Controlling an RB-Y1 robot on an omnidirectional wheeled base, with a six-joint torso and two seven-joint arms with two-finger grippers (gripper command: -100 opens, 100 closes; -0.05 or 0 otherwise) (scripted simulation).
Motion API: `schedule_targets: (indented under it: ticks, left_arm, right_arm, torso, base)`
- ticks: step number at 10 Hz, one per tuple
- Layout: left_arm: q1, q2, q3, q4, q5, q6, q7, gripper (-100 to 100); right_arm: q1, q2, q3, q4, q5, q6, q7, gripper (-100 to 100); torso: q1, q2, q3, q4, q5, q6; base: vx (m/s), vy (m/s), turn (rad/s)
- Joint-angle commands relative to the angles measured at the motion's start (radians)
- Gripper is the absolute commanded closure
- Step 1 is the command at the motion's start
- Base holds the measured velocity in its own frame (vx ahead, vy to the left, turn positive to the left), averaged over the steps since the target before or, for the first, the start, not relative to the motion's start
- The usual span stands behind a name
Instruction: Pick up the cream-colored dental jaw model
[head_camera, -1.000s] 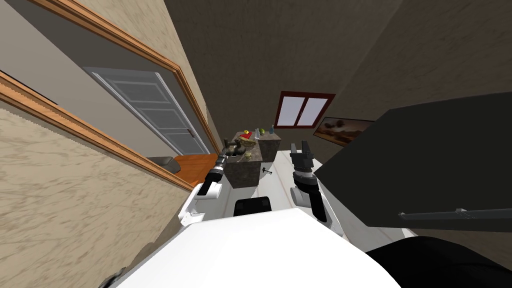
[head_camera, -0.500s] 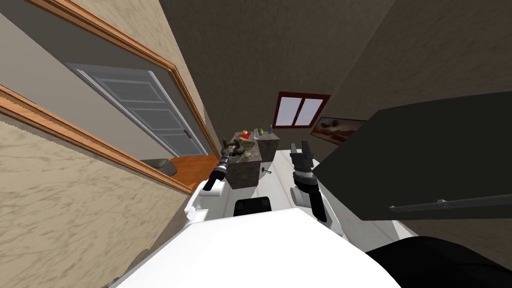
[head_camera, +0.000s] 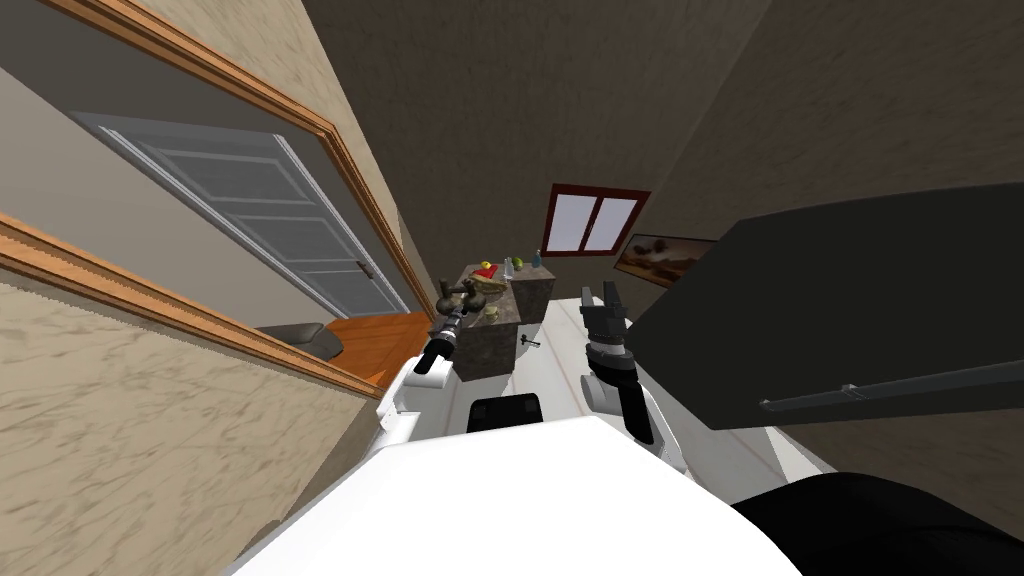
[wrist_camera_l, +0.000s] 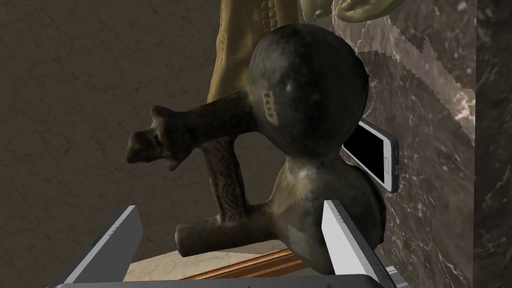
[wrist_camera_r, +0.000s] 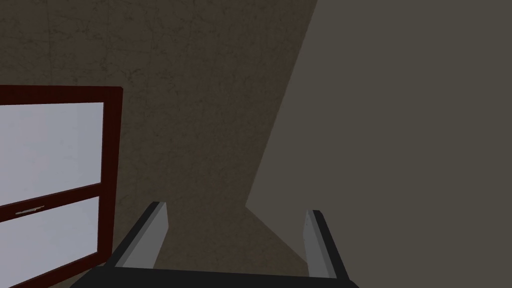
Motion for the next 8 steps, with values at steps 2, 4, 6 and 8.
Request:
schedule_targets:
  ticks: [2, 4, 6, 8]
  left_arm:
    - [-0.02, 0.024, -0.021, 0.022, -0.003, 0.076, 0.016, -100]
    - [-0.035, 0.041, -0.039, 0.04, -0.007, 0.131, 0.028, -100]
    - [-0.043, 0.05, -0.048, 0.05, -0.009, 0.166, 0.035, -100]
    - [-0.056, 0.064, -0.066, 0.067, -0.012, 0.219, 0.048, -100]
  right_arm:
    - [0.0, 0.0, 0.0, 0.0, 0.0, 0.0, 0.0, 0]
    - [0.0, 0.0, 0.0, 0.0, 0.0, 0.0, 0.0, 0]
    - [0.0, 0.0, 0.0, 0.0, 0.0, 0.0, 0.0, 0]
    - [0.0, 0.0, 0.0, 0.0, 0.0, 0.0, 0.0, 0]
  torso:
    - [-0.001, 0.0, 0.0, 0.0, 0.0, 0.0]
    - [-0.001, -0.001, 0.0, 0.0, 0.0, 0.0]
    - [-0.001, -0.001, 0.0, 0.0, 0.0, 0.0]
    - [-0.001, -0.001, 0.0, 0.0, 0.0, 0.0]
  base:
    - [0.023, -0.026, -0.122]
    - [0.034, -0.033, -0.124]
    - [0.023, -0.024, -0.055]
    - [0.026, -0.032, -0.148]
